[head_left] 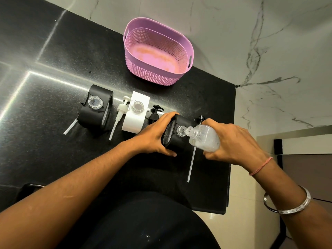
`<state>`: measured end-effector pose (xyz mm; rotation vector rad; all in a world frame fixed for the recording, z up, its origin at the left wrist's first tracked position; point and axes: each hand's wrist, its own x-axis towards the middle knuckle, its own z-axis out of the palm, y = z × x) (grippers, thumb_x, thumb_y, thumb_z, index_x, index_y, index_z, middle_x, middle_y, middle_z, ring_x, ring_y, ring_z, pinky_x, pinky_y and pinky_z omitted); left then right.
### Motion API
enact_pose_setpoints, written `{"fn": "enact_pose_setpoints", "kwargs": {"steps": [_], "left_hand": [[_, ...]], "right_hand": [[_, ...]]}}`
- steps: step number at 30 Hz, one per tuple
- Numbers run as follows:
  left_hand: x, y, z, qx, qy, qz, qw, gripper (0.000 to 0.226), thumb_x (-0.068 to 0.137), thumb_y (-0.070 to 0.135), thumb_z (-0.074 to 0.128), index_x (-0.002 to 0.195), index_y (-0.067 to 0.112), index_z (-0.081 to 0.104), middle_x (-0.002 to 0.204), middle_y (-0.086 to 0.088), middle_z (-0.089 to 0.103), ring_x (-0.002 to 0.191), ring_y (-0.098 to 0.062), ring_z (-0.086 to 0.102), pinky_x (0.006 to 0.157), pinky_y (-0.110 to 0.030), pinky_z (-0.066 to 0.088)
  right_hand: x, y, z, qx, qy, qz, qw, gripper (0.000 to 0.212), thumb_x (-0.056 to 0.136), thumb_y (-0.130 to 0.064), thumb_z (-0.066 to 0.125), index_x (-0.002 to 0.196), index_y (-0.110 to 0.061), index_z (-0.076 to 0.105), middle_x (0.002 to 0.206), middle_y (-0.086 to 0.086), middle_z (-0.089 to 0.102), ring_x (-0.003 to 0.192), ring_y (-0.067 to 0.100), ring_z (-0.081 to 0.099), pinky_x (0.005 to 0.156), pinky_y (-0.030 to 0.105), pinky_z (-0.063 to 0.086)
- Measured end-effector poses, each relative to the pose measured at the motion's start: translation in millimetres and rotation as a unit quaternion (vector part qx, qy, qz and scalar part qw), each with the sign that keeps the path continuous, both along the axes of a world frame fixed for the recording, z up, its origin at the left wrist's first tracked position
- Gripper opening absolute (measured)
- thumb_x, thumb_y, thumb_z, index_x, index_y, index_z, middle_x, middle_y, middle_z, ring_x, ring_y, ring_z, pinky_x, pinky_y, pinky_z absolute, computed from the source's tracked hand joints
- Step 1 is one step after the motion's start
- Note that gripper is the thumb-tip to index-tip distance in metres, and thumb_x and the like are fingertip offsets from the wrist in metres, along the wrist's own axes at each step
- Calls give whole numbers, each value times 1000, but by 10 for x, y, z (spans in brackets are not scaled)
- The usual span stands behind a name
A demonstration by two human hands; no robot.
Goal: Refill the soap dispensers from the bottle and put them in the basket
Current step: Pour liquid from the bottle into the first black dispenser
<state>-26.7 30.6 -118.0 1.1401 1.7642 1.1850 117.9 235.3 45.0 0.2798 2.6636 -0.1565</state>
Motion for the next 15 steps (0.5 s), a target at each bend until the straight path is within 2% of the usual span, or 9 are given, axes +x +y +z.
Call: {"fn": "enact_pose_setpoints", "kwargs": {"steps": [15], "left_hand": [[2,1,1,3,7,1,1000,128,58,41,103,158,39,23,152,20,39,135,-12,51,112,-47,49]], "right_hand": [[4,11,-4,-6,1,-1,1000,81,71,-58,85,134,-40,39,112,-11,61,94,14,61,77,32,58]]}}
